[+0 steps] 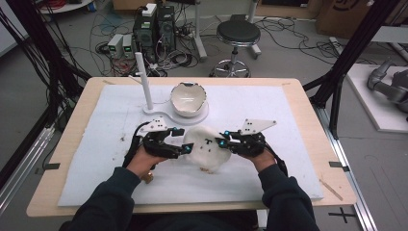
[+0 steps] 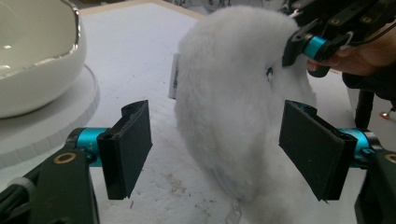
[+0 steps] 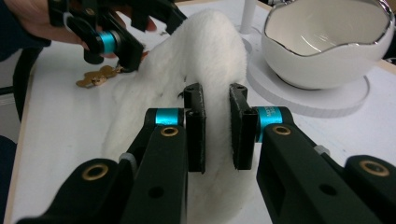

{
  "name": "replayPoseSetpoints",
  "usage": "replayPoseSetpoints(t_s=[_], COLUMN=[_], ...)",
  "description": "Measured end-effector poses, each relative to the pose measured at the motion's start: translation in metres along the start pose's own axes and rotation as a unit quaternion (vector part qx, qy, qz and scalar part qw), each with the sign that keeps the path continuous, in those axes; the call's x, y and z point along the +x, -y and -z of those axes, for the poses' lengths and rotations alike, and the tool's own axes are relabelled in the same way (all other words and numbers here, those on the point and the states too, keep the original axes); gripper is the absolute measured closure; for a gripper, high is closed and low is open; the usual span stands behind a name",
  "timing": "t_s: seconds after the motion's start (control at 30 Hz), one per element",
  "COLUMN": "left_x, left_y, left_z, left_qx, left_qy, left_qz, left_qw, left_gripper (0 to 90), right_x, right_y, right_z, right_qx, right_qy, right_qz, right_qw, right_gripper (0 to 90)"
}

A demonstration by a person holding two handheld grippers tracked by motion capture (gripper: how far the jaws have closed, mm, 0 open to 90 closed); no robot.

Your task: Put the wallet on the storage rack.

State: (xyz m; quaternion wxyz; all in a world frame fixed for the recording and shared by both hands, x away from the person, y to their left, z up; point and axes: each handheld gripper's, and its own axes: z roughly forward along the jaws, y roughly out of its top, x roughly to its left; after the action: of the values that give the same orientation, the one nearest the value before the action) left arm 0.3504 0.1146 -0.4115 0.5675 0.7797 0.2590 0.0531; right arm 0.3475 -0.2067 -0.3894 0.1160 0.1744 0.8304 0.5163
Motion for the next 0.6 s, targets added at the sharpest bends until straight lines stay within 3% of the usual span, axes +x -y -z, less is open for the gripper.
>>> replayPoseSetpoints(t_s=[0.07,0.13,0.2,0.3,0.4,0.43,0.47,0.6], left_x=[-0.001,-0.001,-0.003,-0.004,-0.003,-0.001,0.0,0.0], left_y=[0.002,0.002,0.005,0.003,0.002,0.001,0.0,0.0], left_z=[-0.003,-0.004,-0.005,-0.003,0.0,0.003,0.004,0.005], left_qx=[0.012,0.016,0.027,0.015,0.003,-0.018,-0.024,-0.034], left_qy=[0.007,0.007,0.006,0.003,0.008,0.018,0.027,0.054], left_qz=[-0.002,-0.004,-0.02,-0.028,-0.023,0.003,0.012,0.022], left_qw=[0.9999,0.9998,0.9994,0.9995,0.9997,0.9997,0.9993,0.9977], left_gripper=[30.0,50.6,62.1,71.3,73.6,73.6,73.6,69.3], right_x=[0.001,0.002,0.002,0.002,0.002,0.002,0.002,0.002], right_y=[-0.001,-0.002,-0.001,0.0,0.001,0.001,0.001,0.001], right_z=[-0.002,-0.004,-0.005,-0.006,-0.008,-0.008,-0.008,-0.005], right_qx=[-0.004,-0.002,0.006,0.015,0.022,0.025,0.021,0.015], right_qy=[-0.004,-0.004,-0.001,0.008,0.011,0.007,0.006,-0.001], right_qz=[0.005,0.007,0.012,0.019,0.025,0.028,0.026,0.038], right_qw=[1.0,1.0,0.9999,0.9997,0.9994,0.9993,0.9994,0.9992], right_gripper=[79.9,79.9,79.8,79.6,79.5,79.7,79.7,80.2])
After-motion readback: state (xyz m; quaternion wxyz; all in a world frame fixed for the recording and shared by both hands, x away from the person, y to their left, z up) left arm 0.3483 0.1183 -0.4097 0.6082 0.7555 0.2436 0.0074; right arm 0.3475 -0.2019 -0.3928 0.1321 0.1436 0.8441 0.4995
